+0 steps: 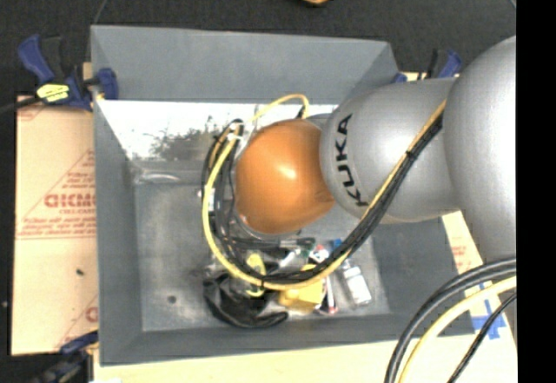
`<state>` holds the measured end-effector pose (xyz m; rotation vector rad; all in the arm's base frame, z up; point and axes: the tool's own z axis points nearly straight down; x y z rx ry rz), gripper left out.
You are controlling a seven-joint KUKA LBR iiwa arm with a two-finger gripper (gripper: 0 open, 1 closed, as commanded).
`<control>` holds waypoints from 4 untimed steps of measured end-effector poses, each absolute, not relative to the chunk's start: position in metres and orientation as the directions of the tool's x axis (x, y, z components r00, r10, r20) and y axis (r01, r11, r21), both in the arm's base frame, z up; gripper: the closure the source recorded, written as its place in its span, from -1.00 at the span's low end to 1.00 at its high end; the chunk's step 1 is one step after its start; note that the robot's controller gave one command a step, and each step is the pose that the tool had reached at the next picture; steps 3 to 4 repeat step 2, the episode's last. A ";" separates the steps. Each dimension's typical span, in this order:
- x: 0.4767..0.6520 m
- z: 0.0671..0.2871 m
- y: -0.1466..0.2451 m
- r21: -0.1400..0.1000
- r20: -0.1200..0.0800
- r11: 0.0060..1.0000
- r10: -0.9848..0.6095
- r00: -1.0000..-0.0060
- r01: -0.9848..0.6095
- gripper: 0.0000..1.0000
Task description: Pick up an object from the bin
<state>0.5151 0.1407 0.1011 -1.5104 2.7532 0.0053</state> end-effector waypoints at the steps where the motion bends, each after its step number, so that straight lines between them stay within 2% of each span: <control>1: 0.517 0.124 0.141 -0.002 -0.007 0.538 -0.843 -0.538 -0.843 1.00; 2: 0.518 0.142 0.141 -0.005 -0.010 0.538 -0.843 -0.538 -0.843 1.00; 4: 0.518 0.142 0.141 -0.005 -0.010 0.538 -0.843 -0.538 -0.843 1.00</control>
Offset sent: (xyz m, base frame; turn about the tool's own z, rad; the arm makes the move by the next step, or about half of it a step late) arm 0.0008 0.0002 0.0350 0.0003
